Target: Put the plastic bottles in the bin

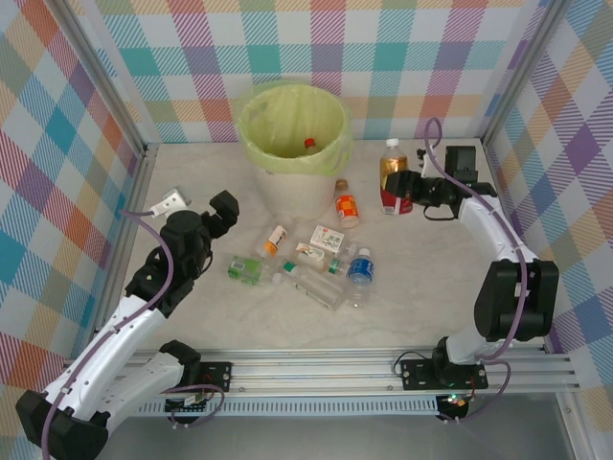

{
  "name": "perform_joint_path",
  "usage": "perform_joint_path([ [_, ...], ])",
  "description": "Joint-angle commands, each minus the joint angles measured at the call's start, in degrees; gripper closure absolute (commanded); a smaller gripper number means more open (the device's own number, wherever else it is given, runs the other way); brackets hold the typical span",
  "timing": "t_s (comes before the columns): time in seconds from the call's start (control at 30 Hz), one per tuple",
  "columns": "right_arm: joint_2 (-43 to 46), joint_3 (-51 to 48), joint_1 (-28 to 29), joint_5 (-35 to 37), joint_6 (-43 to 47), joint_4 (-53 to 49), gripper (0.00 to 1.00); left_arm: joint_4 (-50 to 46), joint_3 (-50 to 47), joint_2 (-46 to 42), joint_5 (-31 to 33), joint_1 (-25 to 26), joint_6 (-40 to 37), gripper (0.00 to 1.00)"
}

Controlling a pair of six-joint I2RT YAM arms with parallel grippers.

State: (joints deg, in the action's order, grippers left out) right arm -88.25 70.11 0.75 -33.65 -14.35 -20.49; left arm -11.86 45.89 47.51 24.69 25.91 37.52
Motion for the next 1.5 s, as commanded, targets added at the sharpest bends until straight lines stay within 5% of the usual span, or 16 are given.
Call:
perform_joint_path([
  [0.0,1.5,3.6,0.0,-9.4,-8.0,8.5,0.46,1.7,-0.7,-0.1,0.1,-1.3,1.2,0.00],
  [0.17,-0.6,12.9,1.2,-13.3,-13.2,11.7,0.46,1.8,-1.5,-0.3,-0.6,-1.9,1.9,0.00],
  [0.47,-10.1,37.7,7.3,-9.9,-12.7,7.1,0.46,1.2,-2.8,-0.8,-1.4,-2.4,3.7,0.00],
  [1.0,-40.7,82.9,20.0,-5.8,-11.7,-1.6,0.45,-1.1,-4.2,-4.0,-0.9,-3.0,5.0,0.00],
  [1.47,-49.3,84.7,24.6,5.3,4.3,-3.0,0.38,-2.4,-6.7,-6.1,-0.5,-3.1,6.8,0.00],
])
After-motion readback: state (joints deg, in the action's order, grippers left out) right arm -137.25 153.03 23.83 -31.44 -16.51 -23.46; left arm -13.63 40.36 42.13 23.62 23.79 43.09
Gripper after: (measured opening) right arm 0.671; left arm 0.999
